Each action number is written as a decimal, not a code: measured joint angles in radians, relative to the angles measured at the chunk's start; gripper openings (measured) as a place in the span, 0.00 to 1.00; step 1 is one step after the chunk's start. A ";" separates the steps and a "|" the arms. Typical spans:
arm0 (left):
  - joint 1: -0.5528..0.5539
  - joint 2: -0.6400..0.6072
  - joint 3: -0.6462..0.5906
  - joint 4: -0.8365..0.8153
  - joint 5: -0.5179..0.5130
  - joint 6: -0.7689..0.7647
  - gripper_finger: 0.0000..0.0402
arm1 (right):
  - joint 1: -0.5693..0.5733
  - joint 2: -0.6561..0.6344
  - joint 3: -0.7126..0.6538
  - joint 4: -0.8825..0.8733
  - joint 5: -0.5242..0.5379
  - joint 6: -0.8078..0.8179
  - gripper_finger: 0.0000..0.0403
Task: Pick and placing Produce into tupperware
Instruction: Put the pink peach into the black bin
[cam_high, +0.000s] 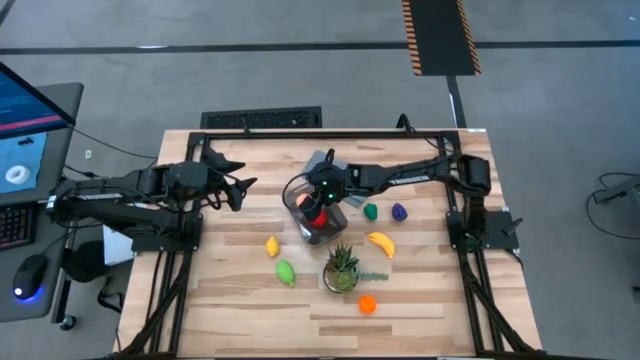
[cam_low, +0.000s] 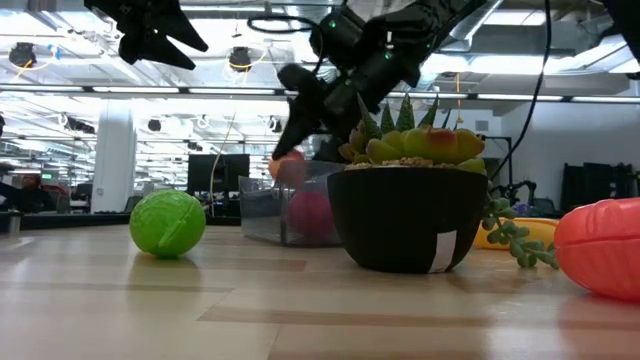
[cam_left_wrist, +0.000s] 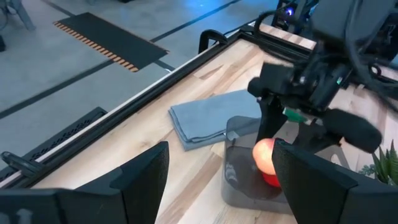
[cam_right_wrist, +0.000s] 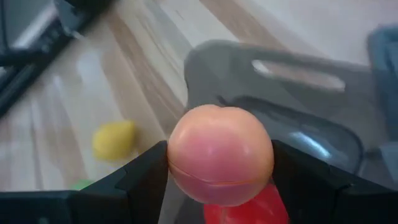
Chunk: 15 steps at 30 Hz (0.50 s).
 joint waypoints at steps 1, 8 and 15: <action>0.000 0.000 0.000 0.001 0.000 0.000 0.68 | 0.001 0.001 0.000 0.009 0.000 0.000 0.70; 0.000 0.000 0.000 0.002 0.000 0.000 0.68 | 0.006 0.008 0.003 0.023 0.000 -0.008 0.70; 0.000 0.000 0.000 0.002 0.000 0.000 0.68 | 0.005 0.017 0.004 0.035 -0.001 -0.017 0.70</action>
